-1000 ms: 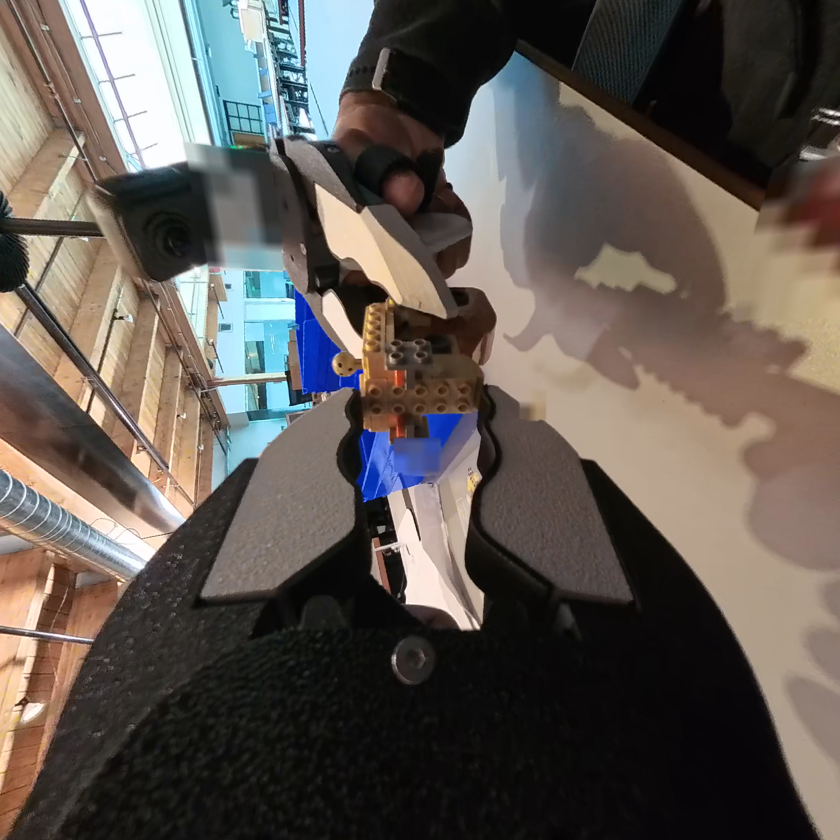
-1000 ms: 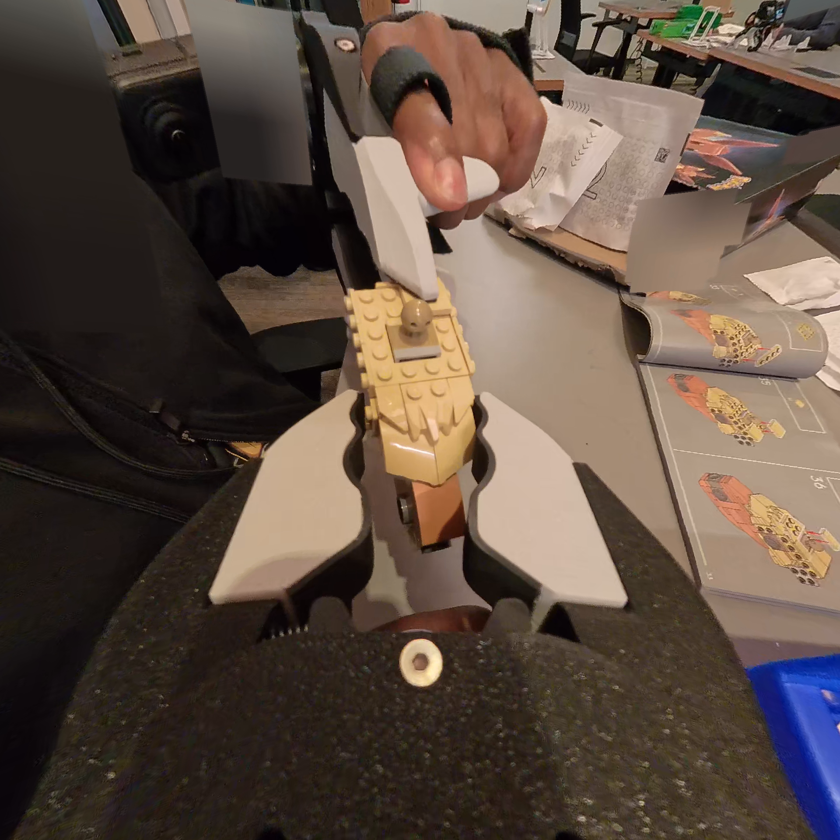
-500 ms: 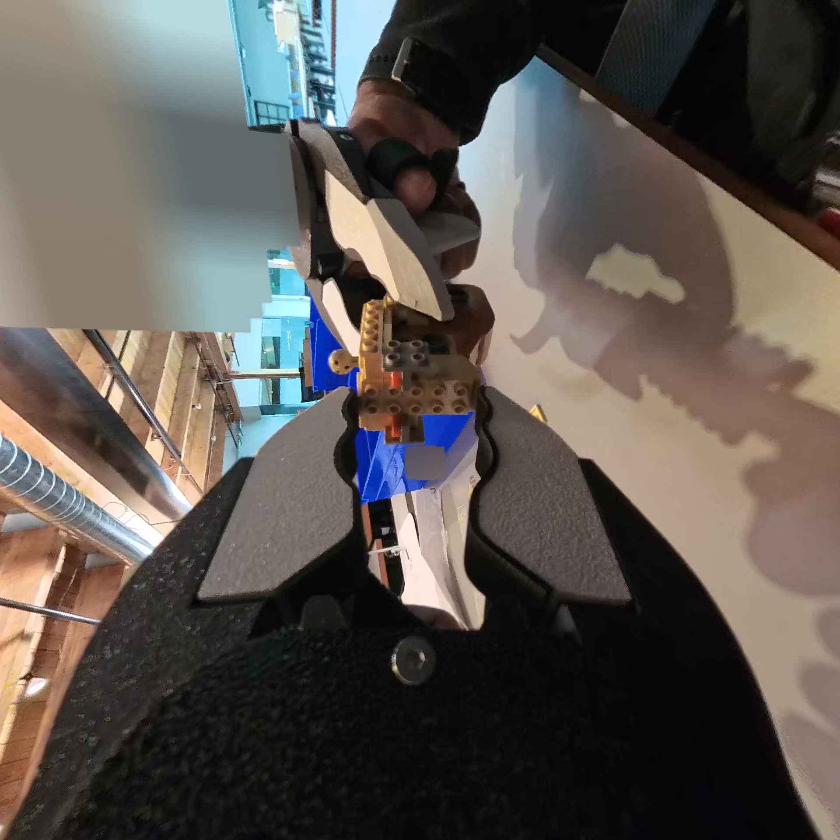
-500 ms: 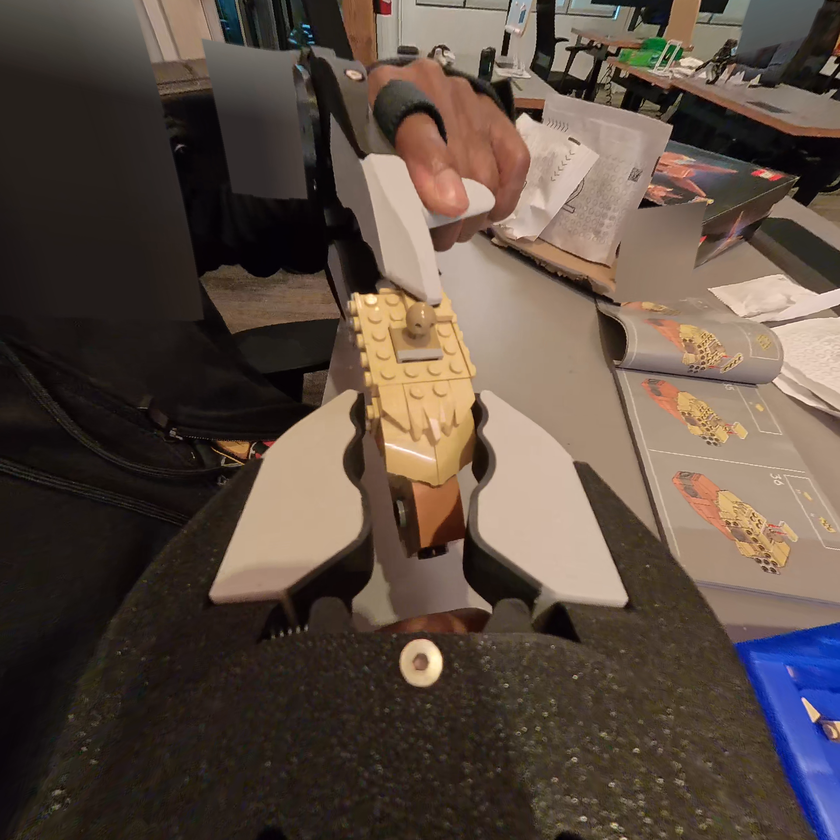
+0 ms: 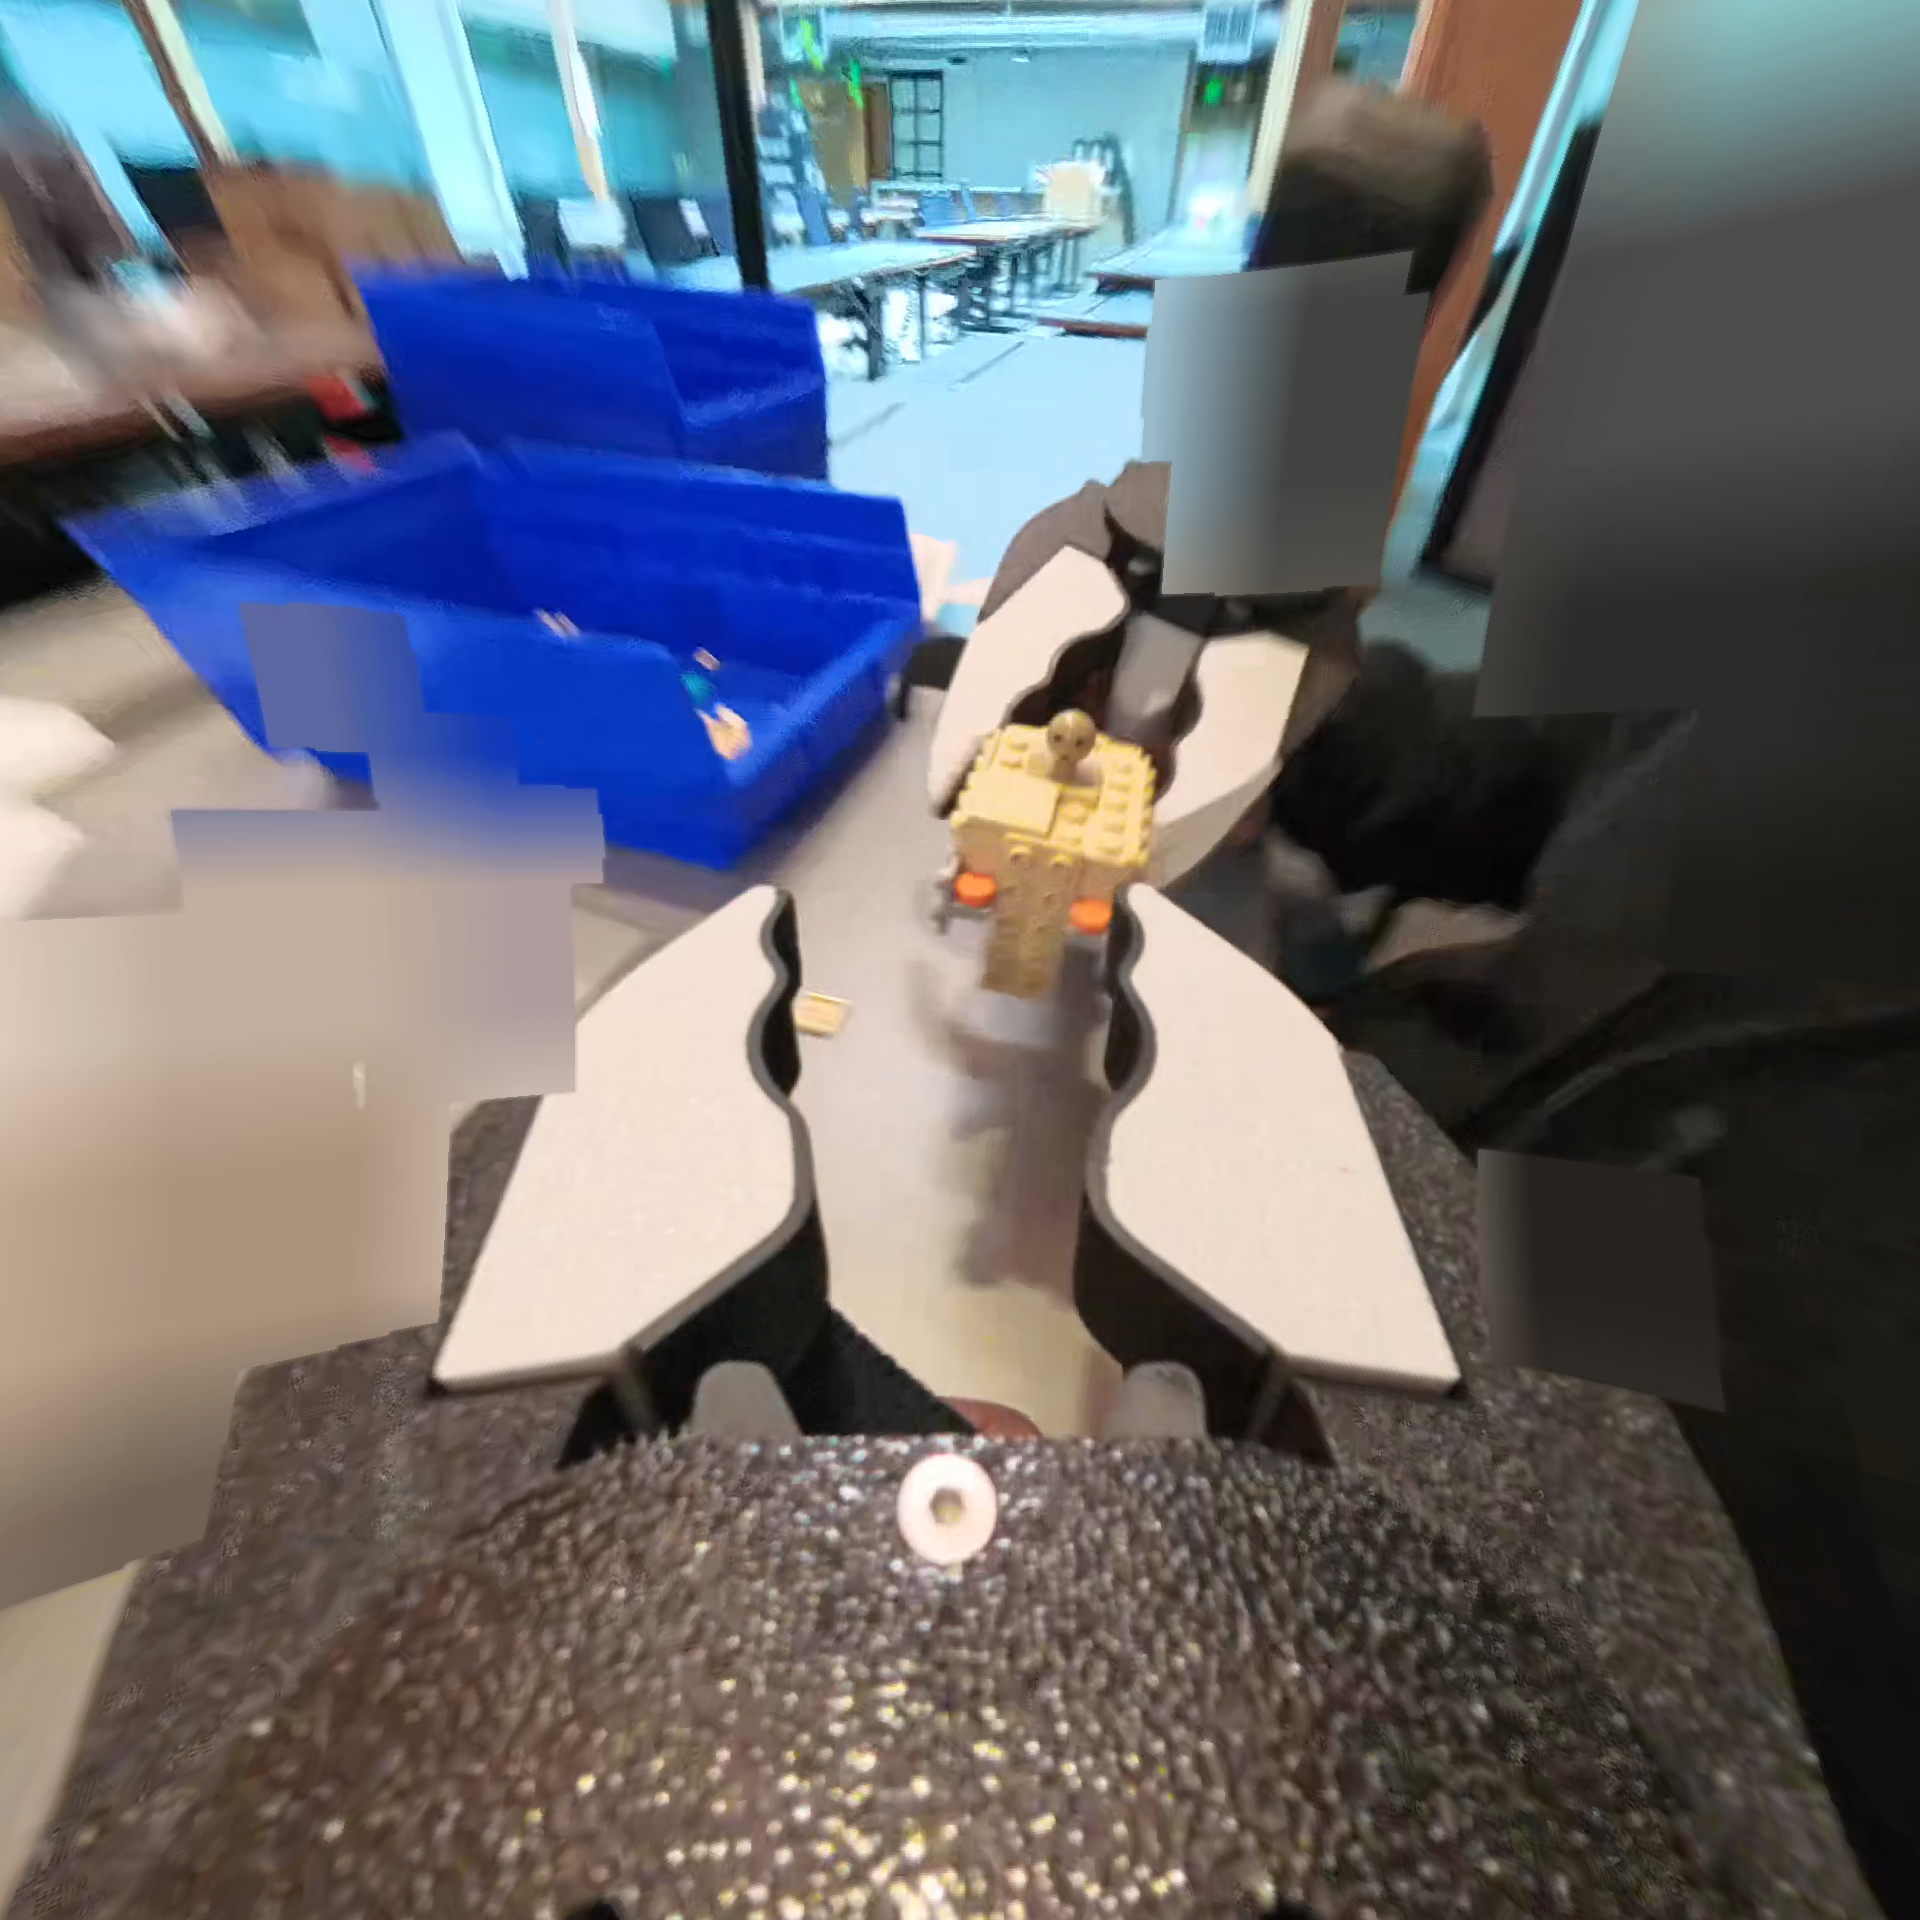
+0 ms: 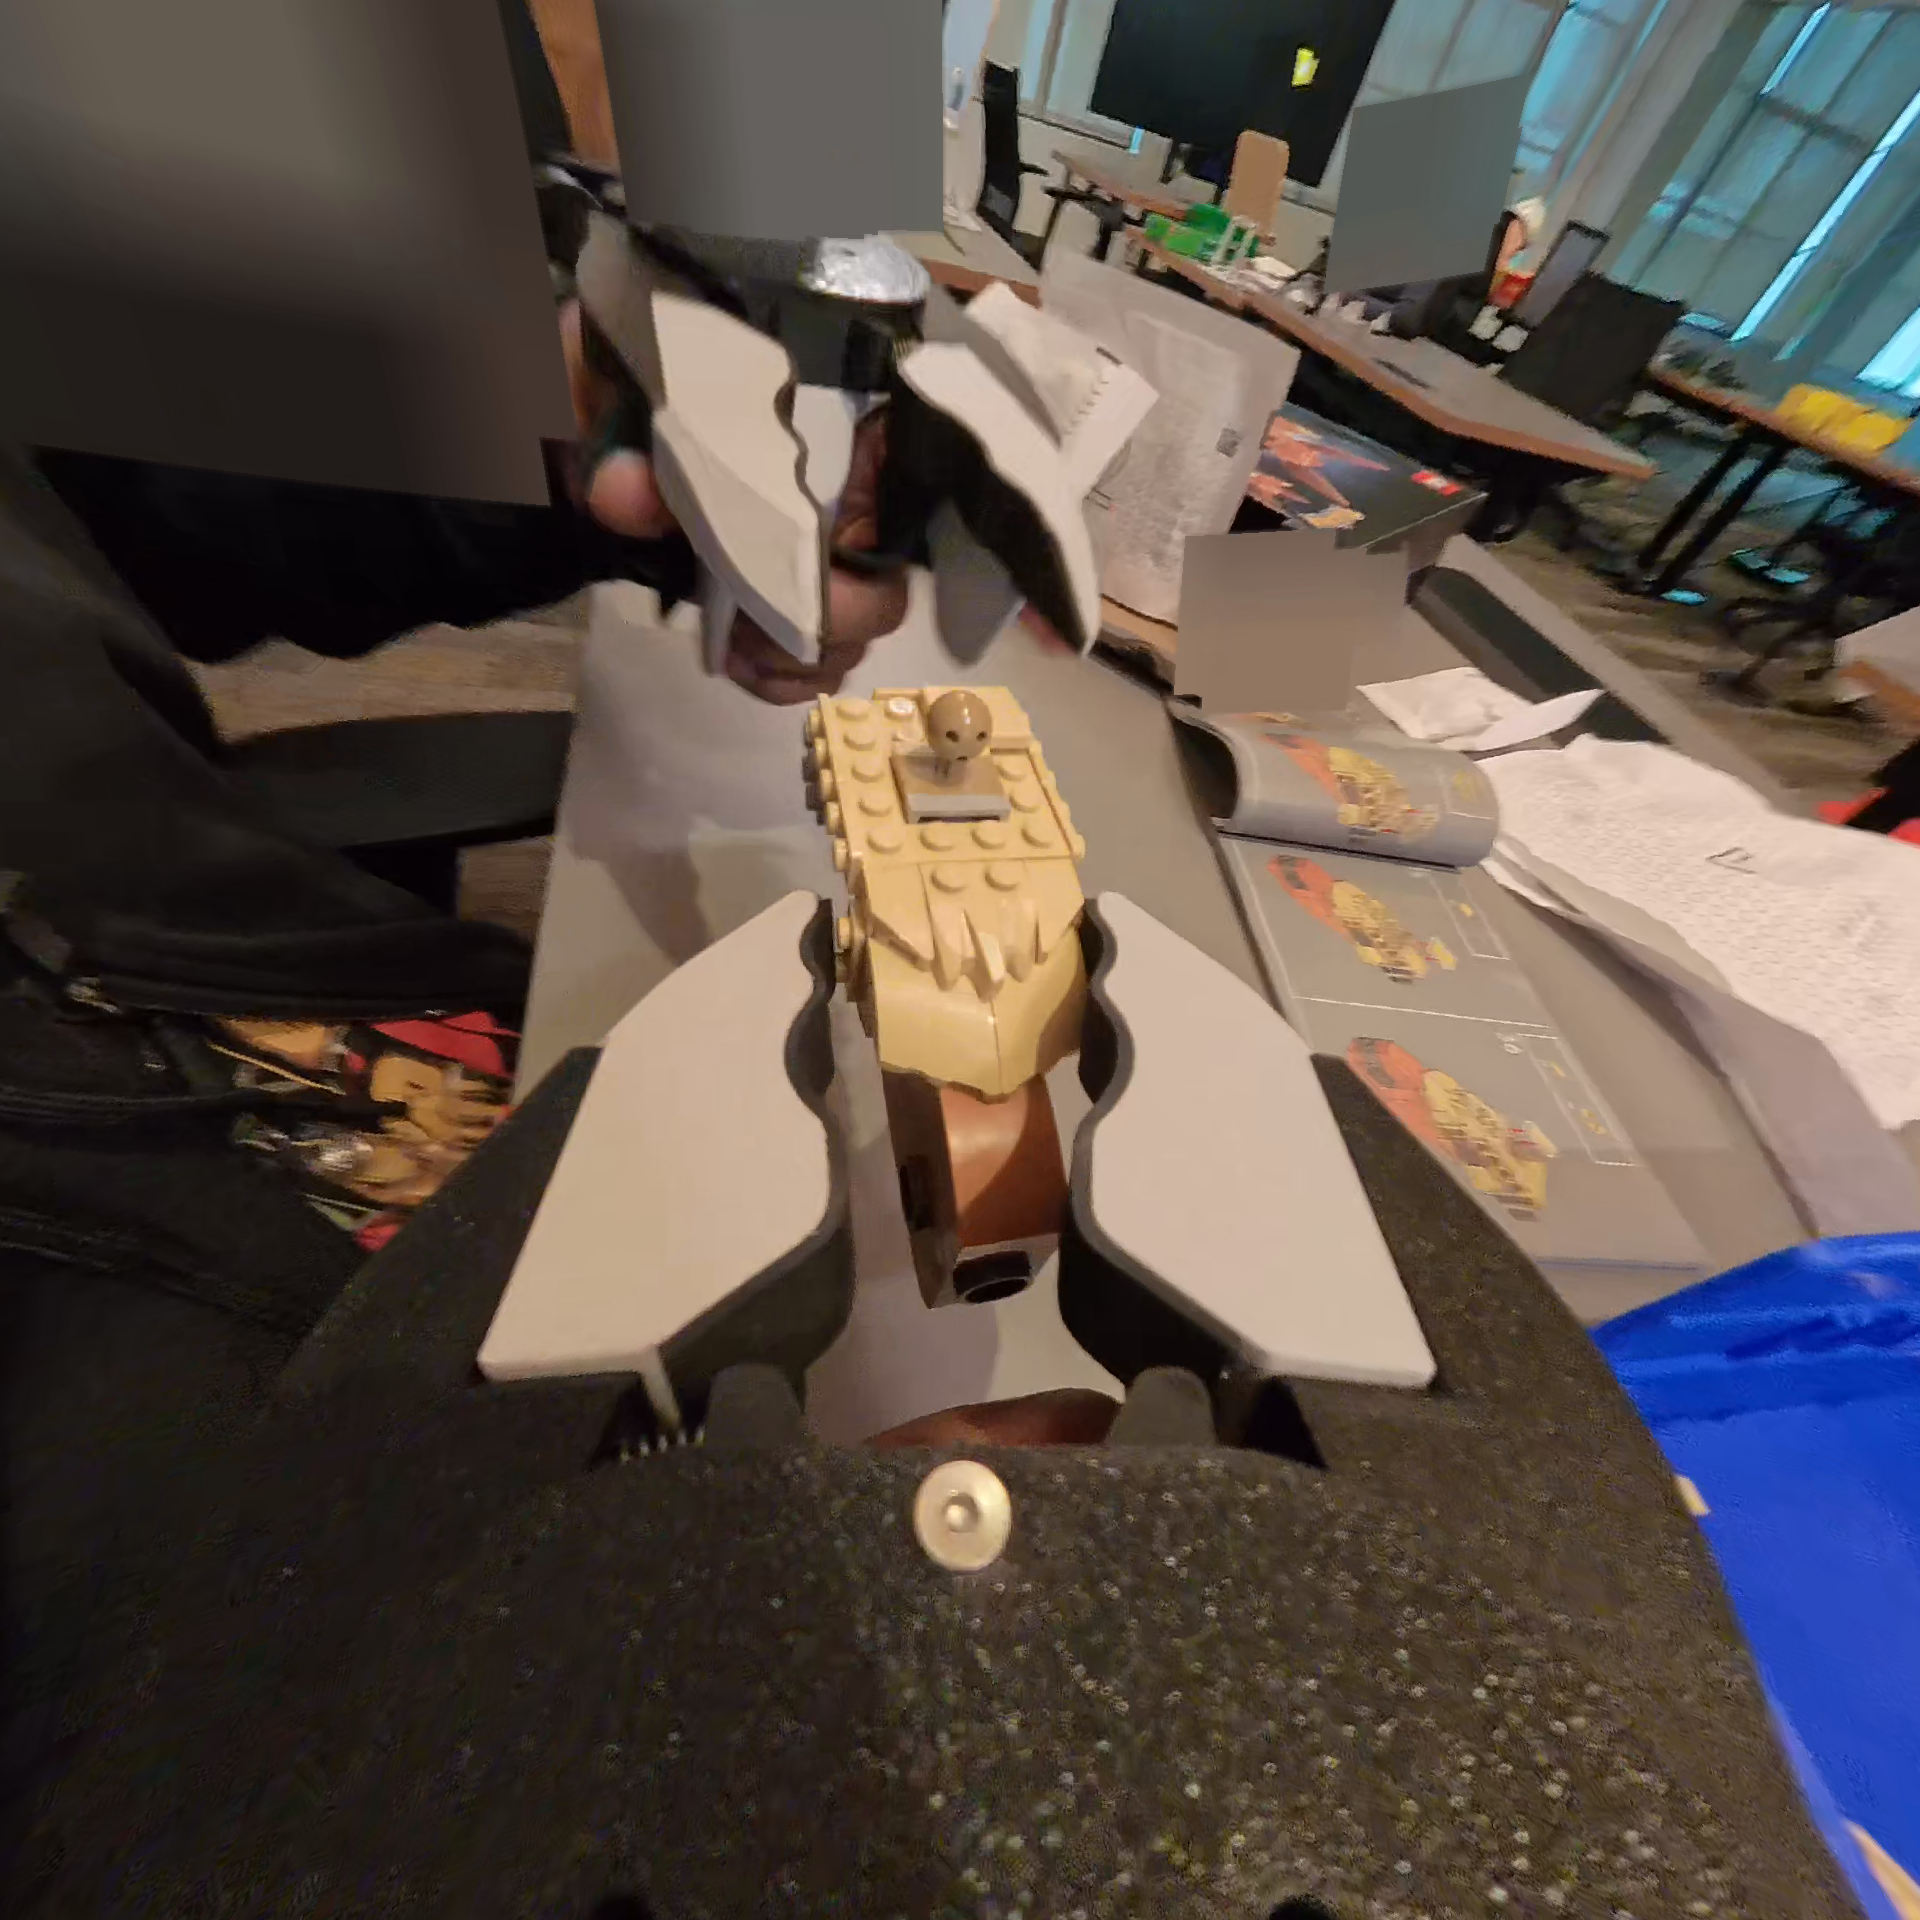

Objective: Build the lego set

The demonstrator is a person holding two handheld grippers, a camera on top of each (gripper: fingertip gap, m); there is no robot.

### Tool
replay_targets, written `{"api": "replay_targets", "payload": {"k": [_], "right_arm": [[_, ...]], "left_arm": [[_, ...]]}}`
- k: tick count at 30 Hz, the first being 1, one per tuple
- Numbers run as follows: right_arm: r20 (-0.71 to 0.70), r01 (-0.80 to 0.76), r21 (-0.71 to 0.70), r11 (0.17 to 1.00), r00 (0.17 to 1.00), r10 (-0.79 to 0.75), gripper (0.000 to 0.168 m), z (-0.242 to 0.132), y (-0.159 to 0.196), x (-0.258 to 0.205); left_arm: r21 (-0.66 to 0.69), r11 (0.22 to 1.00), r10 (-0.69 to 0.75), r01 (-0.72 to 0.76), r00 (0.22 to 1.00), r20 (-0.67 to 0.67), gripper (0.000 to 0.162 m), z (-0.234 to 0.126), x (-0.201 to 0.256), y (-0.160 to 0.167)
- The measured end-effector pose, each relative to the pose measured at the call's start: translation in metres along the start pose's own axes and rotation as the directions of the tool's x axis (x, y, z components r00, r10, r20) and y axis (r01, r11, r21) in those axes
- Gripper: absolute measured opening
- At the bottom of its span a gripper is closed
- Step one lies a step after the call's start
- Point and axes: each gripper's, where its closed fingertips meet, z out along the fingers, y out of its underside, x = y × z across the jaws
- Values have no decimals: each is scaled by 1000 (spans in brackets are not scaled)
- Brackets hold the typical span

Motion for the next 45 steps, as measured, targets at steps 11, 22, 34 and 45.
{"api": "replay_targets", "payload": {"k": [11, 22, 34, 45], "right_arm": [[-153, 376, -27, 926, 914, -375, 44, 3, 1, 3], [-188, 408, -67, 911, 891, -413, 44, 10, 10, 6], [-235, 442, -96, 892, 861, -452, 44, 7, 8, 10], [-250, 495, -94, 864, 828, -501, 44, 4, 4, 7]], "left_arm": [[-114, 782, -620, 613, 747, -240, 58, 28, 8, 14], [-77, 687, -714, 722, 653, -253, 33, 34, 1, 12], [10, 731, -663, 682, 714, -225, 30, 36, 0, 5], [-4, 824, -560, 567, 813, -161, 49, 35, 0, 7]]}}
